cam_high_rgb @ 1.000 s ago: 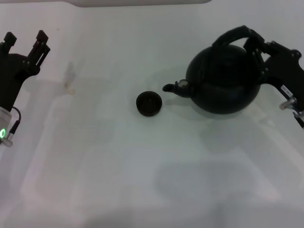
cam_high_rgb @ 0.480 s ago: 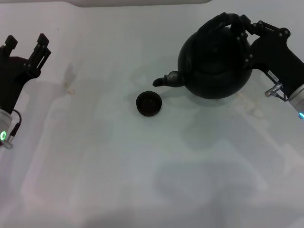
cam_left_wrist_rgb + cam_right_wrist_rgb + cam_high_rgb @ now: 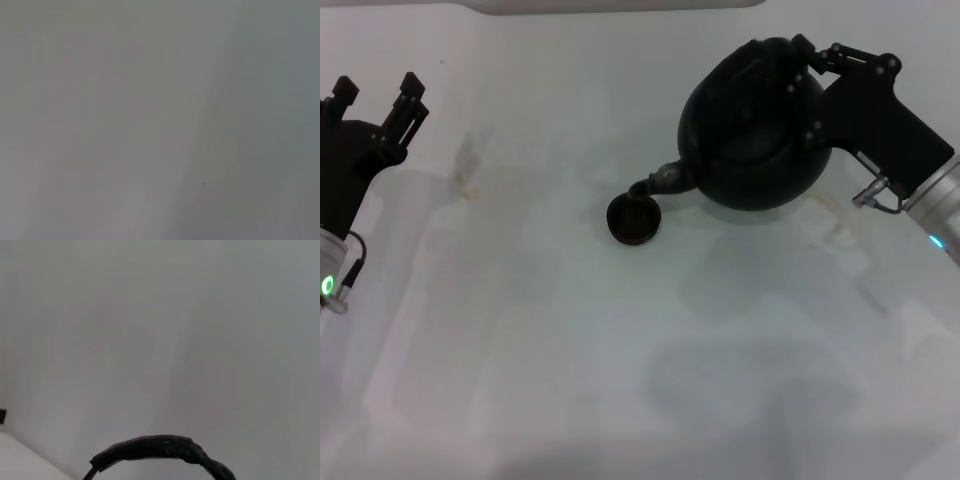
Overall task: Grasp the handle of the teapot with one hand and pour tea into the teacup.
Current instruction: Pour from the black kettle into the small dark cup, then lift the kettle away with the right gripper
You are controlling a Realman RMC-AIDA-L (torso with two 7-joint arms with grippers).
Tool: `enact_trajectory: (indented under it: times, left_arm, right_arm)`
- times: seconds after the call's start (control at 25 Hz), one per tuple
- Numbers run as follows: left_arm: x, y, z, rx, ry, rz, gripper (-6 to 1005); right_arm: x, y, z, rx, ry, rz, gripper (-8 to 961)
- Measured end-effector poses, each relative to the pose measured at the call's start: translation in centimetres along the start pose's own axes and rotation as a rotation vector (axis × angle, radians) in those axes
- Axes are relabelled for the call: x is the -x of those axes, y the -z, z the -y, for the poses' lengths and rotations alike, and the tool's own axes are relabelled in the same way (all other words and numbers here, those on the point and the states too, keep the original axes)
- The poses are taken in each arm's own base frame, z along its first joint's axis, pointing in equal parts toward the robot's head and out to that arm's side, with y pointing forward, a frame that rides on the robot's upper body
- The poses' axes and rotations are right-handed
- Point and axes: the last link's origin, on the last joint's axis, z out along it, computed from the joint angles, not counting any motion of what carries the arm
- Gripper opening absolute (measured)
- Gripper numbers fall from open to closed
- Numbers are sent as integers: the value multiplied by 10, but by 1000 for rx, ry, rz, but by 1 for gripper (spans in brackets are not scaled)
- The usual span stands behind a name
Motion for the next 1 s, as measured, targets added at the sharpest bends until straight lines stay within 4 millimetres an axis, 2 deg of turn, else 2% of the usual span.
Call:
enact_trajectory:
  times: [1.0]
  left_arm:
    - [1,2,0,-3,2,4,873]
  right_arm:
    - [2,-5,-3,8,213,8,128]
